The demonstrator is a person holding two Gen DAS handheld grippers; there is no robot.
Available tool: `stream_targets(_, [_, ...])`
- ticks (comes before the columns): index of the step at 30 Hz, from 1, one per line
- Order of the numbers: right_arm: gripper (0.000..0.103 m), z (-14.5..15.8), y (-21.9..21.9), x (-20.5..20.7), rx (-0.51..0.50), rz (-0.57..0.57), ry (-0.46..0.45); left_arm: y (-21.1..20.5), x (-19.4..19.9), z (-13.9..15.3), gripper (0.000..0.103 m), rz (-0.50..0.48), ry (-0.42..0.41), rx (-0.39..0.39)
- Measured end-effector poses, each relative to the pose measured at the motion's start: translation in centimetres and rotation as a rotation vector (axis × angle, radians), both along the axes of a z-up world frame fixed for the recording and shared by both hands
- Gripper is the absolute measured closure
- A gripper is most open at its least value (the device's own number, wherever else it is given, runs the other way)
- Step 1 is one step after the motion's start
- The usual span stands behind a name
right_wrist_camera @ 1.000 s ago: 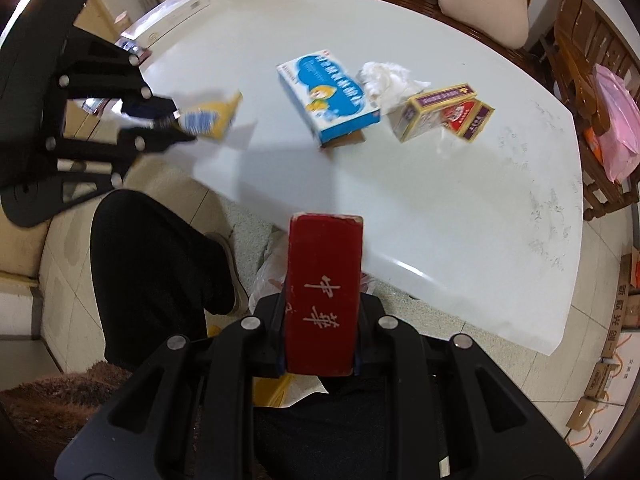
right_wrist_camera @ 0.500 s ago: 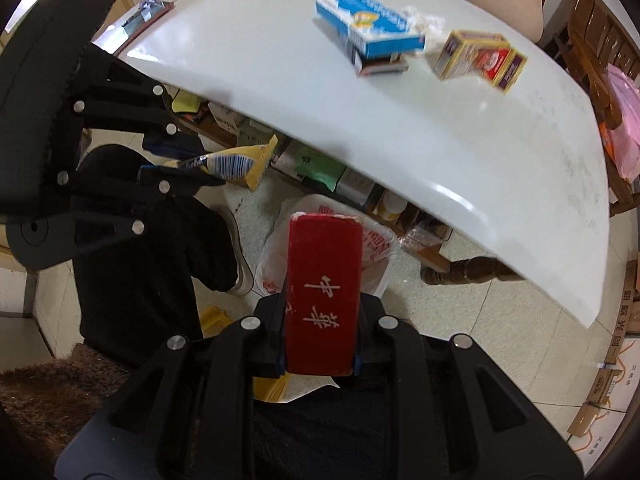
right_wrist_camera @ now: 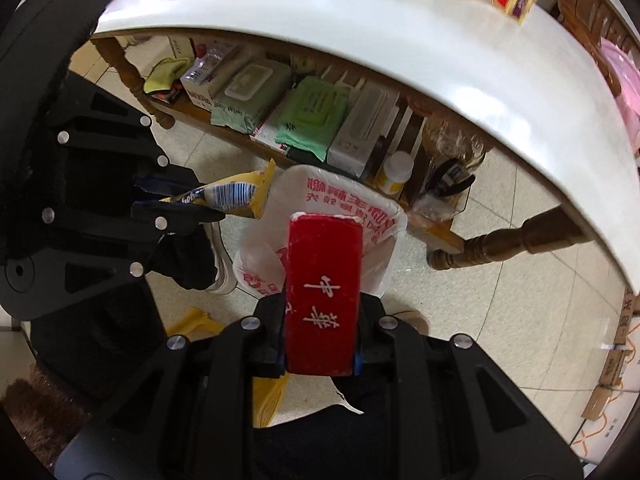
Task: Collect trash
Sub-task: 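Carry both held items down toward the white plastic trash bag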
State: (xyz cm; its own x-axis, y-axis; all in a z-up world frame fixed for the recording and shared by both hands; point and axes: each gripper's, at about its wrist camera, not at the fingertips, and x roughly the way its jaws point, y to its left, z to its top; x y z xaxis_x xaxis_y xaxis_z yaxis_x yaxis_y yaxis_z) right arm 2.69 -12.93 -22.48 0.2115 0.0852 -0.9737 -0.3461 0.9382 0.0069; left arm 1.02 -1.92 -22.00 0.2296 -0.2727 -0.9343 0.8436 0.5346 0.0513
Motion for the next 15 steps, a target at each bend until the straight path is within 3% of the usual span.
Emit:
stream_targets(9, [0.081,-4.8,-1.5,1.5,-0.008,-0.072,0.032,-1.5,2.1,-6.4,0.093,0.037,0.08,0.028])
stream_targets(15, [0.081,-7.7,-1.9,2.7,-0.013,-0.092,0.057,-3.1,3.2,-9.1,0.093,0.05,0.124,0.037])
